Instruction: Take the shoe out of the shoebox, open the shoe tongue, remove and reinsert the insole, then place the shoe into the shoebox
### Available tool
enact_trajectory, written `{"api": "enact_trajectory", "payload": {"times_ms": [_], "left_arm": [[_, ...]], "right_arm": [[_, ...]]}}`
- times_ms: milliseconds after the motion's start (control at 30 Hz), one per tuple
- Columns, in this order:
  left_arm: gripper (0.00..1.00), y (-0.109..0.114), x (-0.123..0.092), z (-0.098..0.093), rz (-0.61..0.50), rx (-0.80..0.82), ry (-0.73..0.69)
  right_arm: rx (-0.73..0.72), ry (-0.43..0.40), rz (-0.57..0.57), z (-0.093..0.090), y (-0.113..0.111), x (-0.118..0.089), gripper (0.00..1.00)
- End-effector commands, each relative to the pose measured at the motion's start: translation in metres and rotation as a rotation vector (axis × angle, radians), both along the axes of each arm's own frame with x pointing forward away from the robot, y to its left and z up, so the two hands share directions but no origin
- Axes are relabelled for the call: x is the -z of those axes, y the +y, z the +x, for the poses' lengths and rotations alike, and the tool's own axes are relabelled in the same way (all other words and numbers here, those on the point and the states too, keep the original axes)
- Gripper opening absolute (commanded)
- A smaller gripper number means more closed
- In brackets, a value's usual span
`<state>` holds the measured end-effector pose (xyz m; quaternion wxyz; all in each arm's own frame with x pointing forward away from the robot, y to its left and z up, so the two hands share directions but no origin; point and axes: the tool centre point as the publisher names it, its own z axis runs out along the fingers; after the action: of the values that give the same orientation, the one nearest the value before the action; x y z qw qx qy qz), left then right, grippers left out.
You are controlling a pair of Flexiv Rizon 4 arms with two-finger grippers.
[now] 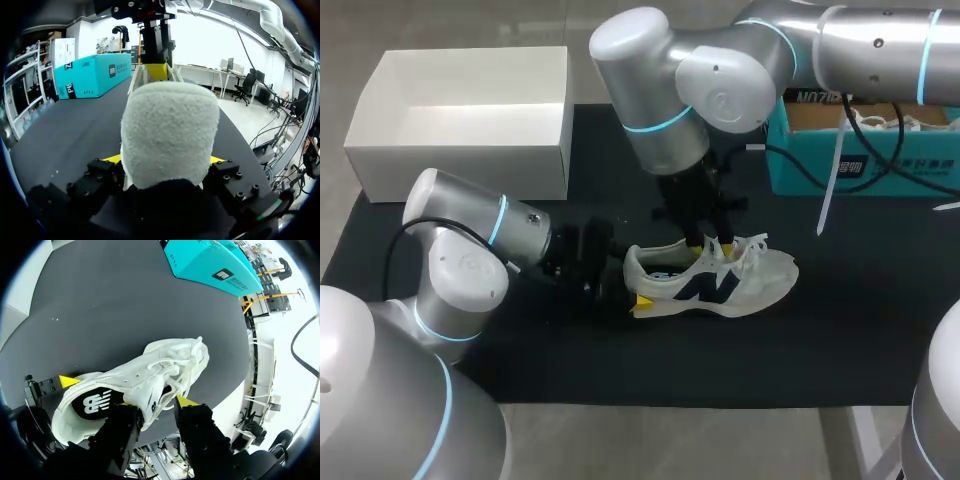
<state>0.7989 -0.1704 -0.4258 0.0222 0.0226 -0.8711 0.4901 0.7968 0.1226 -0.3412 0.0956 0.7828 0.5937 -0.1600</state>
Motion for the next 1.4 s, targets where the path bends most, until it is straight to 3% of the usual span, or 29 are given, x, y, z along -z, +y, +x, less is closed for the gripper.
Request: {"api": "enact_trajectory", "payload": {"times_ms": [33,200,367,667,733,1000,1100,1300,1367,1400], "left_arm": [[0.00,-0.001,0.000,0.000,0.005,0.000,0.001],[0.00,-0.001,0.000,0.000,0.005,0.000,0.001],[0.00,-0.001,0.000,0.000,0.005,0.000,0.001],[0.00,-0.001,0.000,0.000,0.005,0.000,0.001],[0.00,-0.001,0.000,0.000,0.005,0.000,0.001],[0.00,-0.001,0.000,0.000,0.005,0.000,0.001],[0.00,-0.001,0.000,0.000,0.005,0.000,0.001],[0.00,-0.001,0.000,0.000,0.005,0.000,0.001],[0.00,-0.001,0.000,0.000,0.005,0.000,0.001],[0.00,-0.001,0.000,0.000,0.005,0.000,0.001]], "right_arm": [[0.011,-0.010,0.029,-0.003,-0.014,-0.005,0.08],[0.038,-0.009,0.050,-0.002,-0.025,-0.007,0.07],[0.090,-0.011,0.058,-0.002,-0.044,-0.006,0.00],[0.152,-0.011,0.035,0.008,-0.078,-0.007,0.00],[0.159,-0.006,0.029,0.012,-0.083,-0.006,0.07],[0.197,0.009,0.017,0.023,-0.101,-0.003,0.08],[0.207,0.016,0.011,0.025,-0.104,0.002,0.18],[0.229,0.038,0.016,0.025,-0.106,0.016,0.49],[0.236,0.038,0.020,0.023,-0.105,0.016,1.00],[0.237,0.036,0.021,0.022,-0.104,0.014,1.00]]}}
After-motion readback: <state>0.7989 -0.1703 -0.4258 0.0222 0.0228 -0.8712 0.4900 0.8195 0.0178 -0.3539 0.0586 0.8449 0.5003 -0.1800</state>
